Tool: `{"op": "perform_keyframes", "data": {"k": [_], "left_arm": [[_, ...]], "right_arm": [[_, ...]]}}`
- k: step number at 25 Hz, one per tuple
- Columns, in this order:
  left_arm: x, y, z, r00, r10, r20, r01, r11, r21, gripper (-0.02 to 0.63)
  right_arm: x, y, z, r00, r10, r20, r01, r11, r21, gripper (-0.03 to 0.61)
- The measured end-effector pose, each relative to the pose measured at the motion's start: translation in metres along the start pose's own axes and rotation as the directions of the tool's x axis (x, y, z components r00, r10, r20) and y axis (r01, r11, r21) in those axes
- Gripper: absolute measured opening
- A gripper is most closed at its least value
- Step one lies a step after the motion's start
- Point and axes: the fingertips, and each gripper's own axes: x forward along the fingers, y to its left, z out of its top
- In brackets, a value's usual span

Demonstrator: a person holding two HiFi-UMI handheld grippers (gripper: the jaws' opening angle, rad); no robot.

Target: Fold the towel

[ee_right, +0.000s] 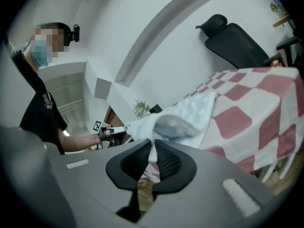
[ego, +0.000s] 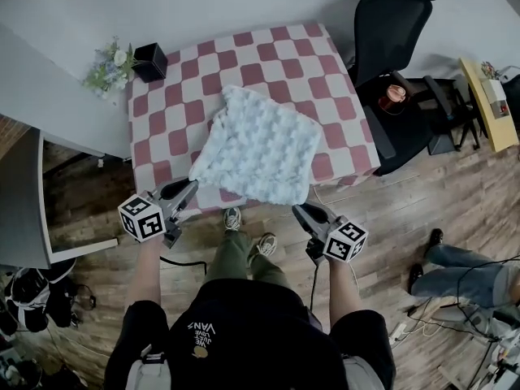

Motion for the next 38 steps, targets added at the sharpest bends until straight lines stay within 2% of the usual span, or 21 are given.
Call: {"op": "perform_keyframes", "data": {"k": [7,13,19,24,29,34,38], "left_arm": [[-0.010,0.004,0.078,0.994,-0.103,0.043,0.101,0.993,0.052,0.034],[-0.023,0.001,0.162,0.980,-0.166,0.111,0.151,0.980,0.133,0.034],[-0.036,0.002,0.238,0.965,-0.232,0.121,0.199,0.952,0.232,0.032],[-0.041,0.024,0.285,0.963,-0.235,0.132,0.192,0.942,0.277,0.028],[-0.031,0.041,0.315,0.969,-0.215,0.124,0.169,0.937,0.305,0.028],[-0.003,0.055,0.347,0.970,-0.160,0.181,0.101,0.949,0.300,0.028],[0.013,0.061,0.386,0.959,-0.083,0.270,-0.007,0.949,0.315,0.028]], "right_arm": [[-0.014,0.037,0.117,0.991,0.075,0.107,-0.061,0.989,-0.133,0.028],[-0.009,0.061,0.213,0.959,0.123,0.256,-0.084,0.984,-0.157,0.028],[0.011,0.078,0.283,0.943,0.121,0.309,-0.074,0.984,-0.161,0.028],[0.027,0.076,0.330,0.937,0.087,0.337,-0.040,0.989,-0.143,0.026],[0.055,0.060,0.364,0.954,0.068,0.293,-0.022,0.987,-0.158,0.027],[0.085,0.022,0.415,0.964,0.091,0.252,-0.044,0.981,-0.188,0.028],[0.116,0.000,0.475,0.965,0.154,0.214,-0.096,0.961,-0.259,0.028]]}}
